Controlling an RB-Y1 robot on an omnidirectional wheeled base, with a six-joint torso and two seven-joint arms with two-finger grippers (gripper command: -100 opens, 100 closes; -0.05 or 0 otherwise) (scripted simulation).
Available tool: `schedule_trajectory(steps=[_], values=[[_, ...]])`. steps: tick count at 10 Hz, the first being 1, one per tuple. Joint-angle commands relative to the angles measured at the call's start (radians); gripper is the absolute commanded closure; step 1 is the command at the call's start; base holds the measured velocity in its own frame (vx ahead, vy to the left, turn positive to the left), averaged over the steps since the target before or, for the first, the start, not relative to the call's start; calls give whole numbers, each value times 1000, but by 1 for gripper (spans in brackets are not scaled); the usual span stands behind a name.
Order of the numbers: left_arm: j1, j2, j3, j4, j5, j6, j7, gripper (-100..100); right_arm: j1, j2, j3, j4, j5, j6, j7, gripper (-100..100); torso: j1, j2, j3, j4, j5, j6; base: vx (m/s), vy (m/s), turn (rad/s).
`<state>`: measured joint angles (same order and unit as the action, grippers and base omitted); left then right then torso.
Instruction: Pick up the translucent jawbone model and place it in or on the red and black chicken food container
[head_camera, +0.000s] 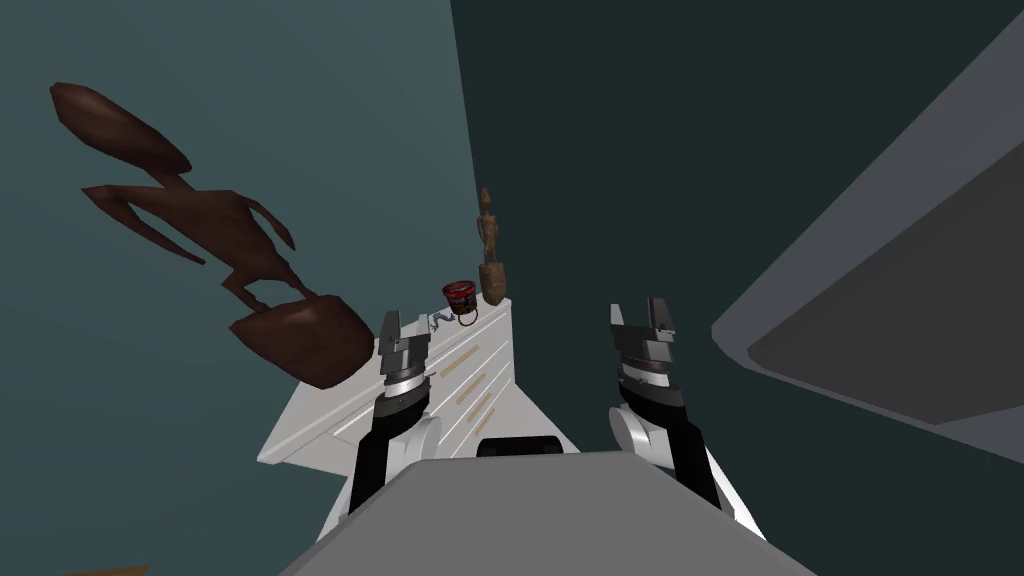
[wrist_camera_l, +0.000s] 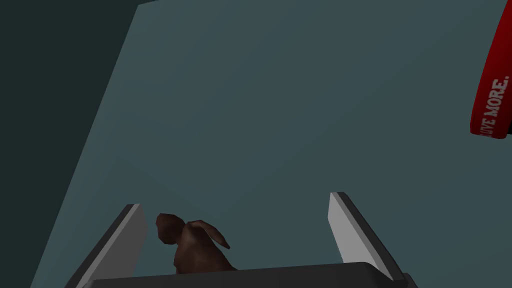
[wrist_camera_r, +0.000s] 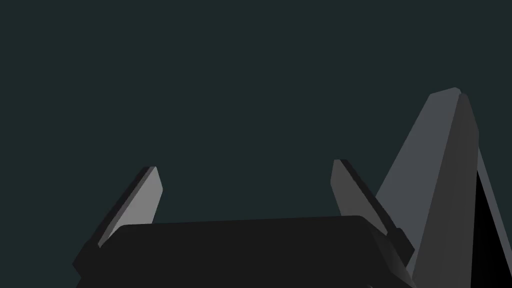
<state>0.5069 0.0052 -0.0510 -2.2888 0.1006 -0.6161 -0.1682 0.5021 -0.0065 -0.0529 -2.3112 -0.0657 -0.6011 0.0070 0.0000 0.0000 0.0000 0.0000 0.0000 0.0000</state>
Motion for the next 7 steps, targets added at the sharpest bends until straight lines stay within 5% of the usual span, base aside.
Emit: schedule_trajectory(steps=[1,5,7], values=[[-19,27,3,1,1,46,-4,-100,0,0,0,0,0,0,0,0,0,0,0,0,0,0,-24,10,5],[-50,54,7,5,2,115,-11,-100,0,0,0,0,0,0,0,0,1,2,1,0,0,0,-30,9,1],[-96,79,13,12,4,188,-22,-100,0,0,0,0,0,0,0,0,0,2,1,0,0,0,-35,6,4]])
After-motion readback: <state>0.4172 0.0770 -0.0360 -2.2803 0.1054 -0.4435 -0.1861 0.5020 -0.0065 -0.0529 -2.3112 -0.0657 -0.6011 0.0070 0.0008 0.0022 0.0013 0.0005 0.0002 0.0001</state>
